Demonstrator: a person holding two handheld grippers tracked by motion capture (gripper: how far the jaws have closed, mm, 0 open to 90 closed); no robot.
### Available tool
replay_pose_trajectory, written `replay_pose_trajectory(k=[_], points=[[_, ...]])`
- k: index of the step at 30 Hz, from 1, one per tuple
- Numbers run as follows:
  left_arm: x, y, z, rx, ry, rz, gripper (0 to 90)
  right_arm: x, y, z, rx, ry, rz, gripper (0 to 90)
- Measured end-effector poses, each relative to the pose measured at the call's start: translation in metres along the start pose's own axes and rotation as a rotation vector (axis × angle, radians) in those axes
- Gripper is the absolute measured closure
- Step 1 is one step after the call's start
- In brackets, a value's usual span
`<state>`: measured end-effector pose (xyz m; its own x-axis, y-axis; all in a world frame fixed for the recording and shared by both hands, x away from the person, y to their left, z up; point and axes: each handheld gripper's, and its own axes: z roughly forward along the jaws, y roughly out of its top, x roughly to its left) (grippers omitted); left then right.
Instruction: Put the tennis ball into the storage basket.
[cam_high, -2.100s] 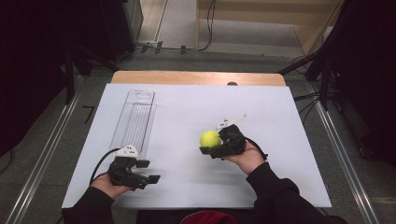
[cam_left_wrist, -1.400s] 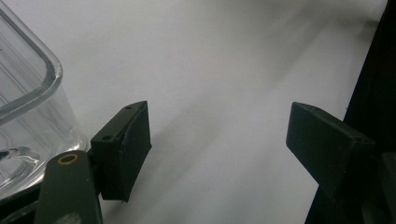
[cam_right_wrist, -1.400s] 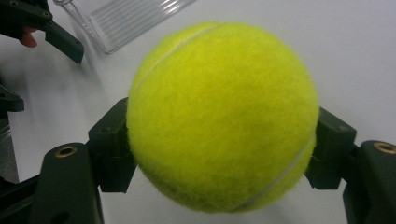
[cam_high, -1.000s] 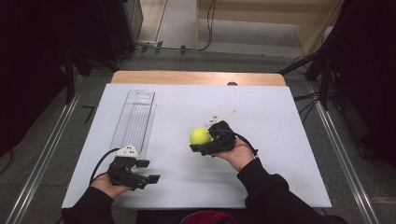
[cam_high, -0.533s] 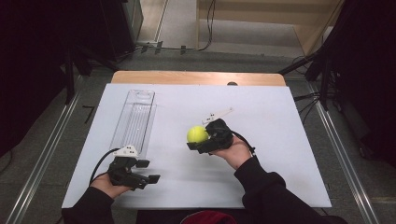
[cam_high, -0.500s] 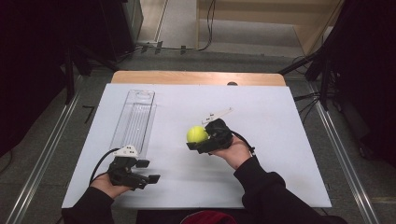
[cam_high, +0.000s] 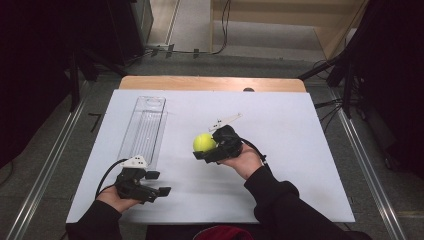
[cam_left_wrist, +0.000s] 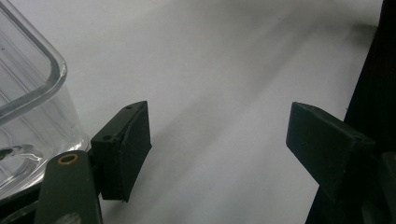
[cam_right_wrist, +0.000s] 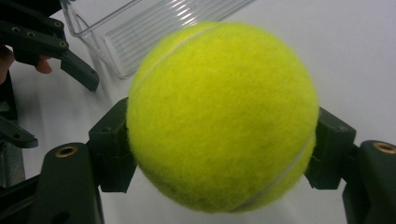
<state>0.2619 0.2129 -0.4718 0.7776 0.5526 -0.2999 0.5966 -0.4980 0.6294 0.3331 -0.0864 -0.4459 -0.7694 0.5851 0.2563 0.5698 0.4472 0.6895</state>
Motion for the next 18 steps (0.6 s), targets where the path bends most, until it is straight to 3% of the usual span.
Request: replay_pose_trajectory(k=[18], points=[[0.0,0.0,-0.001,-0.002,0.002,0.003,22.6,0.004,0.021,0.006,-0.019,0.011,-0.01,24.0]])
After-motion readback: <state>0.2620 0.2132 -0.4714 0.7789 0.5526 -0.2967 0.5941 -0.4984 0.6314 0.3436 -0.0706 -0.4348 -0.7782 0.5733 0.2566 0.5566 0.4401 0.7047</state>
